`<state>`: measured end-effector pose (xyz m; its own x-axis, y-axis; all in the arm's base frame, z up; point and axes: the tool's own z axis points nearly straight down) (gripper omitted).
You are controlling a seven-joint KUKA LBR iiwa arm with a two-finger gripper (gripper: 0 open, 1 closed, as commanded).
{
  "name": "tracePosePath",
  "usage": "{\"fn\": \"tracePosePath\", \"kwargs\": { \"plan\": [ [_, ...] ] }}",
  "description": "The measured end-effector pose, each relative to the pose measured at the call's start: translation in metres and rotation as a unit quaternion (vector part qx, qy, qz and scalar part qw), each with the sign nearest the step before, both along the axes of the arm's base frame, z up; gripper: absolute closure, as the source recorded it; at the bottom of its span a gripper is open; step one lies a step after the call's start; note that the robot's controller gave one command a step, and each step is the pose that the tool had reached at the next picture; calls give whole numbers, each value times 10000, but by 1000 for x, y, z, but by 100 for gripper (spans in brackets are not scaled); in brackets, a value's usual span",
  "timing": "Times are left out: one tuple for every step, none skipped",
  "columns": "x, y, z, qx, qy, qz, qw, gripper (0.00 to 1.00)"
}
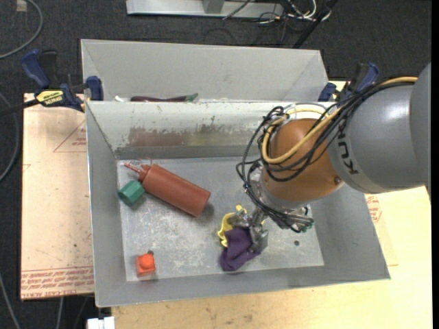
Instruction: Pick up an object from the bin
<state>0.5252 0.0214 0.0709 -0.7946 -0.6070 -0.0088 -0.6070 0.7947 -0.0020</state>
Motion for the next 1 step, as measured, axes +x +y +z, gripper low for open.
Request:
{"fn": "tracePosePath", "kwargs": {
  "plan": [
    [0,0,2,1,2,1,10000,100]
  ]
}}
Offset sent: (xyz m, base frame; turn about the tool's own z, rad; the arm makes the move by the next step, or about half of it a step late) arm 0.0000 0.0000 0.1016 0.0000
